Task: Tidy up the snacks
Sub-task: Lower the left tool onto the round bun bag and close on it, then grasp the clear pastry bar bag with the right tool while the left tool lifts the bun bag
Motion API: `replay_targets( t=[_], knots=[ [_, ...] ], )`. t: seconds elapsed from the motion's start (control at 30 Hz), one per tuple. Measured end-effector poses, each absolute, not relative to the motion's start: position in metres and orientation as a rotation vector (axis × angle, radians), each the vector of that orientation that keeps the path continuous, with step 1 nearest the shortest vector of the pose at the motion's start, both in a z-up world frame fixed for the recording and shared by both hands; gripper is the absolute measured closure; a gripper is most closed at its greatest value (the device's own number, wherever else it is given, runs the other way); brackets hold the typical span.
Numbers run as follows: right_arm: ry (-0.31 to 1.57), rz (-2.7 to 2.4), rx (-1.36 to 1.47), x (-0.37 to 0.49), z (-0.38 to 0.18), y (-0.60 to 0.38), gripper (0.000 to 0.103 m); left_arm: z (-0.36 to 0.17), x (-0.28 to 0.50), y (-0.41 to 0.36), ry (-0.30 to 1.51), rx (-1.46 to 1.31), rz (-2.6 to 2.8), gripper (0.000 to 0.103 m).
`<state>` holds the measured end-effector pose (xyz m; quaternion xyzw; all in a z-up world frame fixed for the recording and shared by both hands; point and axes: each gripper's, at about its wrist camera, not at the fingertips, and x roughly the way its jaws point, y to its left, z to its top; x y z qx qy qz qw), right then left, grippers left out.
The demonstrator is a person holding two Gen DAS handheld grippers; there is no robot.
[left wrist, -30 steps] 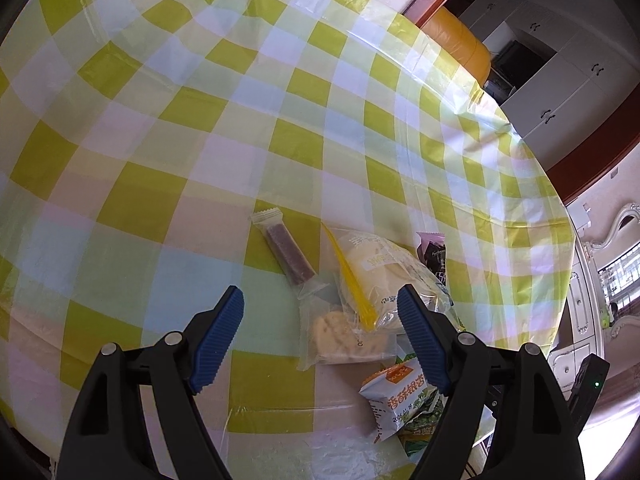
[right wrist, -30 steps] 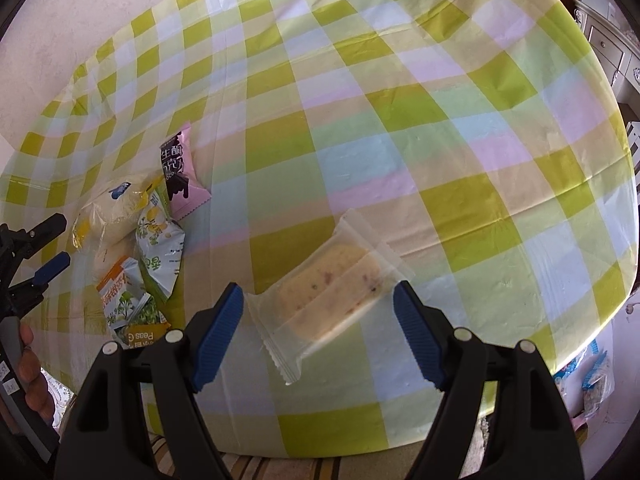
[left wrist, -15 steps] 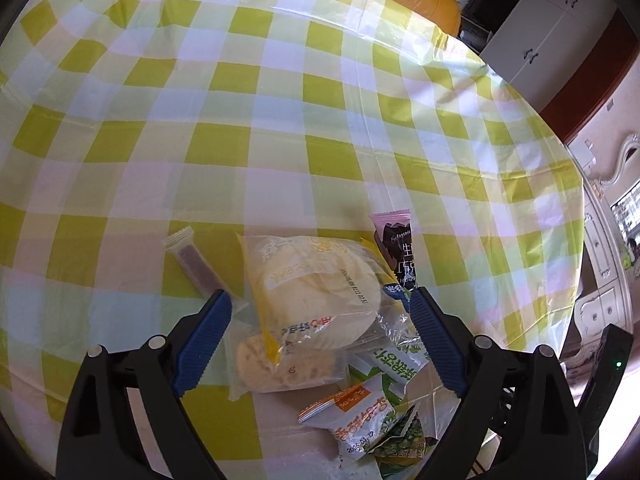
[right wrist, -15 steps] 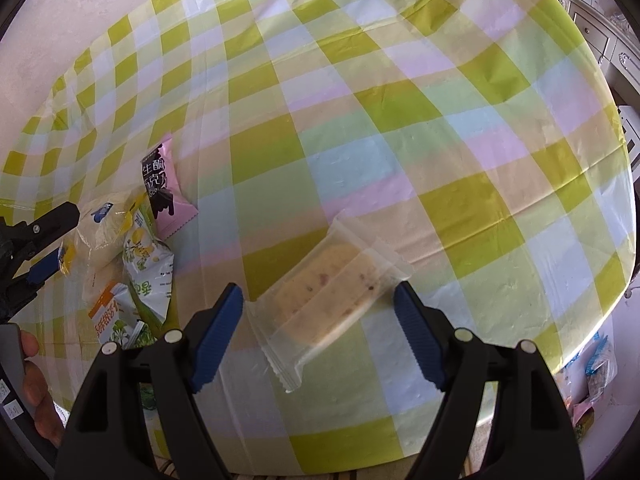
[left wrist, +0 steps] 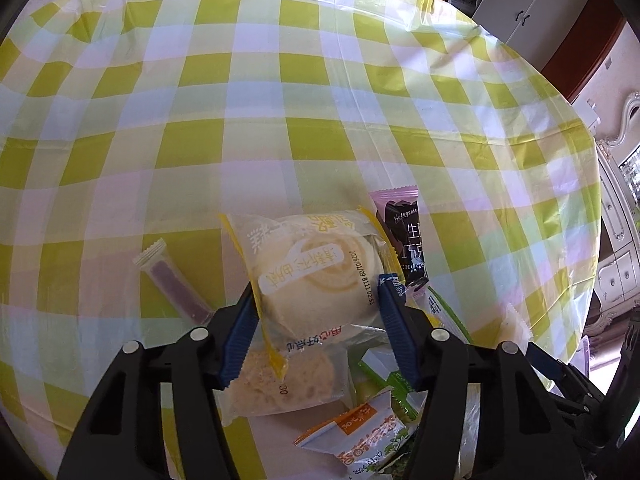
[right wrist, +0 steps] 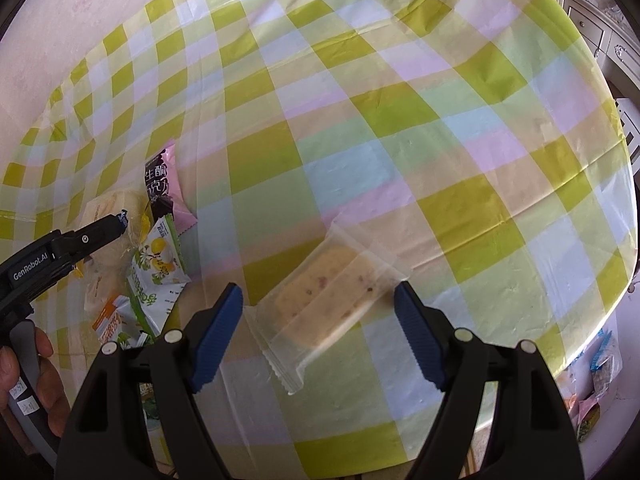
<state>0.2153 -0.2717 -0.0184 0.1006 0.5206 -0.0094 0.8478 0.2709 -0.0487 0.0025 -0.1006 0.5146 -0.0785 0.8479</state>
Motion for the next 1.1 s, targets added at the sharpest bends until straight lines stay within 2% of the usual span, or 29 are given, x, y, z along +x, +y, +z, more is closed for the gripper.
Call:
replay_targets(
  t=[0.13,0.37,0.8,0.83,0.93,0.97,1.1],
  knots=[
    [1.092,-0.023,0.212,0.214,-0.018,-0.272,0.025,0.007,0.269,-0.049,1.069,-0.211,-0.175,0.054],
    [1.081,-0.032,0.217,0.213,-0.015,-0.274,0.025,0.01,0.264,-0.041,1.042,-0.252,-0.192,0.06],
    [1.105,-0.06,0.201,0.219,-0.021,-0.273,0.025,0.03,0.236,-0.008,0.961,-0.431,-0.249,0.061],
    [1.104,-0.065,0.189,0.22,-0.022,-0.271,0.027,0.031,0.233,-0.008,0.958,-0.432,-0.253,0.061],
    [1.097,-0.057,0.171,0.219,-0.02,-0.27,0.06,0.033,0.226,-0.011,0.956,-0.429,-0.264,0.061],
    [1.096,-0.051,0.17,0.218,-0.02,-0.27,0.065,0.034,0.224,-0.013,0.956,-0.429,-0.269,0.061],
    [1.08,-0.029,0.166,0.214,-0.016,-0.27,0.067,0.04,0.216,-0.019,0.945,-0.415,-0.287,0.061]
  ],
)
